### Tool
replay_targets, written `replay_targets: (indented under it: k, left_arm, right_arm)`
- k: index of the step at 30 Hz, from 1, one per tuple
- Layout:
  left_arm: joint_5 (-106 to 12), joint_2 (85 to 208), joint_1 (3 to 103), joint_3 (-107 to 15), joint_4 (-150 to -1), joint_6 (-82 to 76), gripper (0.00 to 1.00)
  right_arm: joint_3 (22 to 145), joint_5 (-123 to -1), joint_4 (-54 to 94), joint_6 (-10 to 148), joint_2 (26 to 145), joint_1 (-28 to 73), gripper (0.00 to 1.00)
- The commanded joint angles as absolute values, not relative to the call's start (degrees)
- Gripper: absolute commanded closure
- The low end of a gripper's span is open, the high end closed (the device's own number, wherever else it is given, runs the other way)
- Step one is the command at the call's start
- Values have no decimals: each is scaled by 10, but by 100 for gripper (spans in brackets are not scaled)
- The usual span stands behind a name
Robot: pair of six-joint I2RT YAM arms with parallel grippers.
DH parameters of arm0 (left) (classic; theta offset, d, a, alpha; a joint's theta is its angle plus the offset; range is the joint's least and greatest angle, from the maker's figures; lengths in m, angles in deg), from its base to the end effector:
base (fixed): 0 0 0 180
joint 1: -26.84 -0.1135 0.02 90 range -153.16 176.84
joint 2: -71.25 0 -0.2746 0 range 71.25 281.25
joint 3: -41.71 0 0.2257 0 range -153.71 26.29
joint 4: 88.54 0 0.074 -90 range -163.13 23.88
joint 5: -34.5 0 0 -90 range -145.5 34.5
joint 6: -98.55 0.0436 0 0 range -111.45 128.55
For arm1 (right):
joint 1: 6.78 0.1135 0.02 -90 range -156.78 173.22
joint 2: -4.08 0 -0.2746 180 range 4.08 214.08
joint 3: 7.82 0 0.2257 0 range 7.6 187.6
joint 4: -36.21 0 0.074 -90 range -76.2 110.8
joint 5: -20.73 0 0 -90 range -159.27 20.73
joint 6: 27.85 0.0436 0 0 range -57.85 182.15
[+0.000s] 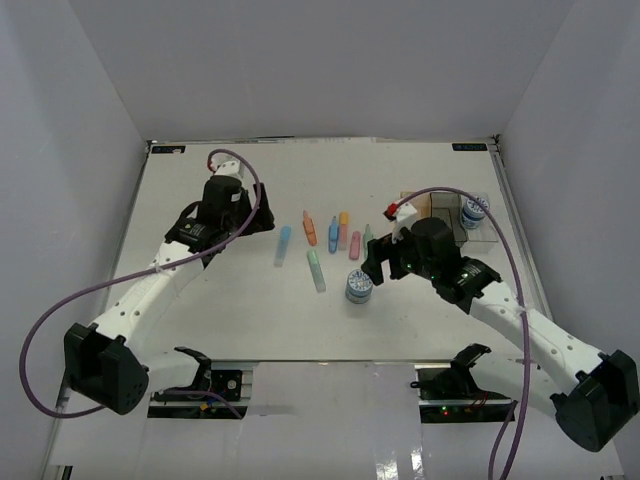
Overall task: Sort the stationery into containers
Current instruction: Pick up the stationery from the center of the board.
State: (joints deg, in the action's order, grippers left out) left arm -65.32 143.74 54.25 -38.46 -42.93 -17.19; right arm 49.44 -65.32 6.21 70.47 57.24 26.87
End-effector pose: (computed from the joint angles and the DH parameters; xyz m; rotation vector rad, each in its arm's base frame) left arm 0.2283 -0.1100 0.3336 -0.0613 2.2394 -0.3172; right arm 0.1533 0.1057 0.2981 -0.4956 2.0024 0.5288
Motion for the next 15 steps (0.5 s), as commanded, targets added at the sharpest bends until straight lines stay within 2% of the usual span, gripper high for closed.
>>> replay_targets:
  k: [1, 7, 15]
  left_arm:
    - [-636, 1379, 476, -316, -447, -139, 2]
    - [-596, 1318, 386, -192, -501, -126, 2]
    - [-598, 1300, 377, -171, -507, -118, 2]
  right_arm:
    - [526, -736, 51, 689, 621, 327, 10]
    - [540, -795, 45, 690, 709, 403, 10]
    - [546, -803, 59, 697, 787, 427, 10]
